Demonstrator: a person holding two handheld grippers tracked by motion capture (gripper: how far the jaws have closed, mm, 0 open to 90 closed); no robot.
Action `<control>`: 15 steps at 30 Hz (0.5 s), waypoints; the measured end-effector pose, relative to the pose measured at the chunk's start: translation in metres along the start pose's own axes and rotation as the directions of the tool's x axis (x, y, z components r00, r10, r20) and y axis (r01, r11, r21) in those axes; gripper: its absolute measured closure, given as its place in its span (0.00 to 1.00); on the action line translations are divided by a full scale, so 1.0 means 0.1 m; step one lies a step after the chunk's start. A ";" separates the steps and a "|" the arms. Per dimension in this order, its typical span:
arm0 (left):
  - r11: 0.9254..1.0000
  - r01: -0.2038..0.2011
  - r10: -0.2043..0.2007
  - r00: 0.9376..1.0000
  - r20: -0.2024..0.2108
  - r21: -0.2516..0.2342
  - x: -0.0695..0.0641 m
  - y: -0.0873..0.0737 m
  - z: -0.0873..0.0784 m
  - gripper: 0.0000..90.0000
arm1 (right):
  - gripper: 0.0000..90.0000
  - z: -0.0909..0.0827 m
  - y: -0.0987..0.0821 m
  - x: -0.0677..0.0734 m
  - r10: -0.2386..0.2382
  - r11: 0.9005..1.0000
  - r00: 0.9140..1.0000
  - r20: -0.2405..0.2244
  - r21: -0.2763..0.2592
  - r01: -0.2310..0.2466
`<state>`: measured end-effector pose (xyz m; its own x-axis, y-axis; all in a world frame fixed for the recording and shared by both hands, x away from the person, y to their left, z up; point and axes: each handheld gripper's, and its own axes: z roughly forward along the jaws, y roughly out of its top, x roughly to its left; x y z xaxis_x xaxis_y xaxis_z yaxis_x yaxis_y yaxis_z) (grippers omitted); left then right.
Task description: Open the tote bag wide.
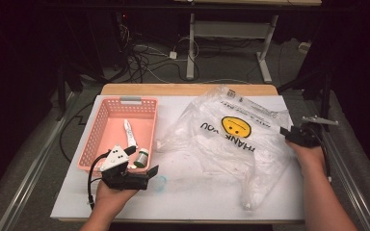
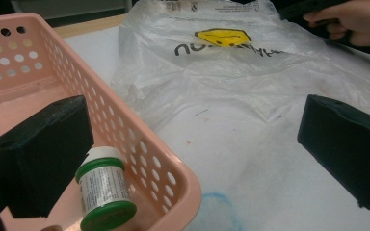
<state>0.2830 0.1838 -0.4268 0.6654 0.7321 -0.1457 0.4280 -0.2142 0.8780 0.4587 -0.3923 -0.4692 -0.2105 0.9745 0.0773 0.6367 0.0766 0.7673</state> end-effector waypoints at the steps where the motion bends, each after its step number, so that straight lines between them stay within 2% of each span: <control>1: 1.000 -0.003 0.003 1.000 0.002 0.001 0.00 0.00 0.01 0.00 | 0.50 0.07 0.03 -0.02 0.004 1.000 1.000 0.002 0.008 -0.004; 2: 1.000 -0.003 0.002 1.000 0.006 0.002 -0.01 0.00 0.01 0.00 | 0.46 0.17 0.08 -0.05 0.011 0.999 1.000 0.000 0.030 -0.011; 4: 1.000 -0.010 0.010 1.000 0.007 0.008 -0.02 -0.01 0.02 0.00 | 0.45 0.31 0.13 -0.11 0.022 0.998 1.000 0.010 0.065 -0.023; 5: 1.000 -0.015 0.015 1.000 0.009 0.010 -0.02 -0.01 0.02 0.00 | 0.52 0.38 0.16 -0.10 -0.014 0.996 1.000 0.027 0.083 0.012; 6: 1.000 -0.014 0.014 1.000 0.010 0.011 -0.02 -0.01 0.03 0.00 | 0.52 0.38 0.16 -0.10 -0.014 0.996 1.000 0.027 0.083 0.012; 8: 1.000 -0.014 0.014 1.000 0.014 0.013 -0.01 -0.02 0.04 0.00 | 0.72 0.39 0.16 -0.06 -0.066 0.994 0.998 0.016 0.089 0.064; 10: 1.000 -0.019 0.018 1.000 0.016 0.019 -0.01 -0.02 0.05 0.00 | 0.95 0.37 0.15 -0.05 -0.076 0.993 0.997 0.026 0.093 0.073; 12: 0.999 -0.024 0.023 1.000 0.019 0.022 -0.01 -0.02 0.06 0.00 | 1.00 0.31 0.12 -0.07 -0.056 0.994 0.998 0.038 0.091 0.052; 15: 0.999 -0.027 0.027 1.000 0.015 0.021 -0.01 -0.02 0.06 0.00 | 1.00 0.16 0.02 -0.11 -0.043 0.996 0.996 0.083 0.082 0.036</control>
<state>0.2852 0.1798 -0.4310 0.6855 0.7165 -0.1291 0.4229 -0.2475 0.8718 0.4740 -0.3994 -0.4787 -0.1753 0.9845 -0.0084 0.6871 0.1285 0.7151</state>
